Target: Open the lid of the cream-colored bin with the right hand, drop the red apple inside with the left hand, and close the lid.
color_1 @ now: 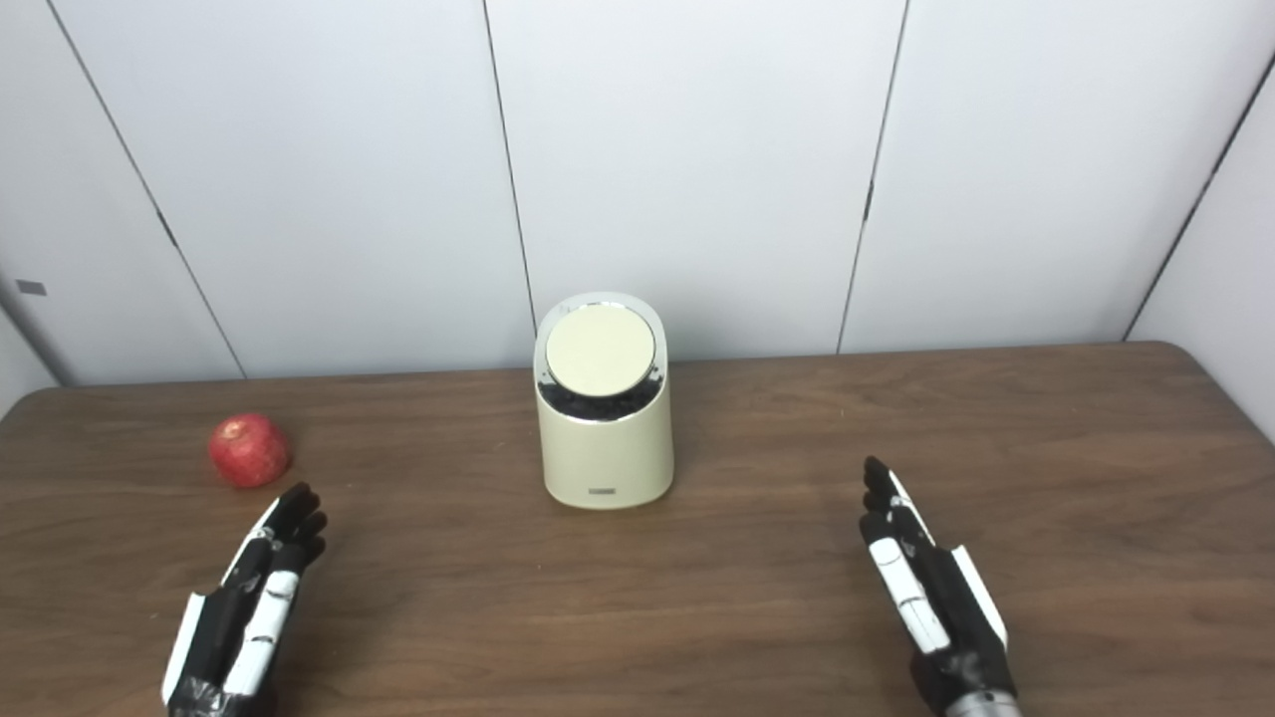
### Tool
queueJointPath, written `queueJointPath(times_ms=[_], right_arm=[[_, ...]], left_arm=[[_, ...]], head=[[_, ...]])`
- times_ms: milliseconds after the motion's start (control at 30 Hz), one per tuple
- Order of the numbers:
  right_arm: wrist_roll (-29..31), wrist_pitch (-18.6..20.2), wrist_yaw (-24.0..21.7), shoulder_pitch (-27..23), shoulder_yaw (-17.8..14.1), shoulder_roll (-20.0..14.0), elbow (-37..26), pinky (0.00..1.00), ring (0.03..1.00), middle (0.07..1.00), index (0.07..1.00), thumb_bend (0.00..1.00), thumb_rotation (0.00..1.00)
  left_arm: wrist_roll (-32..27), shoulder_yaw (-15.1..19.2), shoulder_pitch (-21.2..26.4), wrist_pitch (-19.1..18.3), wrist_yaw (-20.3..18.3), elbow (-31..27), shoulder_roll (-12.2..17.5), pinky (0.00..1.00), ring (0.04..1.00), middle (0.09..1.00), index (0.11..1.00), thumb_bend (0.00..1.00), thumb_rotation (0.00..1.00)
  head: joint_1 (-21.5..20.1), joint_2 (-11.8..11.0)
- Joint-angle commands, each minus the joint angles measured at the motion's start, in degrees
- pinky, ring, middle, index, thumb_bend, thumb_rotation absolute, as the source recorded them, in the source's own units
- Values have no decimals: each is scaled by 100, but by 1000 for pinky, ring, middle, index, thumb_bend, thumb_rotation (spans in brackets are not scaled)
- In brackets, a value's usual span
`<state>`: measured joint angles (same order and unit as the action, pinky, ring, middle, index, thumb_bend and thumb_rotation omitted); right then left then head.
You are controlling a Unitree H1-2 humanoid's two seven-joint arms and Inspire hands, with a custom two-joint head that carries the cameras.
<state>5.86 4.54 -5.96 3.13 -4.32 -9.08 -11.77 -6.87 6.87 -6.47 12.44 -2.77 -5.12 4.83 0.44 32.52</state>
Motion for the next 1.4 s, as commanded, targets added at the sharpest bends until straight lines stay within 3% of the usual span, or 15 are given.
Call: queueJointPath(times_ms=[0, 200, 567, 700, 867, 1000, 1100, 1367], right_arm=[[56, -293, -52, -101, -45, -69, -67, 1000, 1000, 1000, 987, 578, 793], [-263, -232, 19, -271, 36, -116, -112, 992, 994, 988, 980, 636, 751], [-866, 38, 238, -1101, 200, -26, 12, 833, 941, 951, 951, 686, 668], [-1025, 108, 259, -1480, 298, 27, 147, 841, 942, 957, 954, 713, 660], [-1768, 284, 442, -1993, 581, 63, 323, 865, 914, 931, 937, 735, 693], [-2098, 349, 523, -2455, 763, 147, 568, 833, 882, 914, 921, 754, 653], [-2258, 327, 535, -2851, 895, 191, 882, 824, 891, 918, 924, 758, 568], [-2707, 445, 695, -3608, 1154, 303, 1679, 771, 899, 922, 928, 863, 467]], left_arm=[[7, -43, -227, 196, 18, 354, -113, 930, 925, 928, 926, 528, 667], [-30, -60, -266, 312, -17, 431, -151, 944, 929, 927, 924, 484, 604], [114, -120, -319, 366, 14, 476, -194, 940, 934, 936, 934, 432, 587], [114, -137, -340, 308, 30, 435, -257, 940, 934, 936, 933, 416, 566], [160, -166, -367, 307, 38, 426, -305, 923, 927, 932, 930, 404, 560], [192, -194, -370, 390, 33, 494, -336, 912, 927, 932, 929, 386, 554], [223, -212, -381, 359, 59, 493, -385, 894, 919, 923, 927, 386, 539], [277, -264, -411, 299, 97, 473, -502, 895, 913, 922, 930, 388, 507]], head=[[10, -73], [34, -246], [4, -605], [30, -691], [45, -770], [81, -850], [102, -896], [206, -947]])
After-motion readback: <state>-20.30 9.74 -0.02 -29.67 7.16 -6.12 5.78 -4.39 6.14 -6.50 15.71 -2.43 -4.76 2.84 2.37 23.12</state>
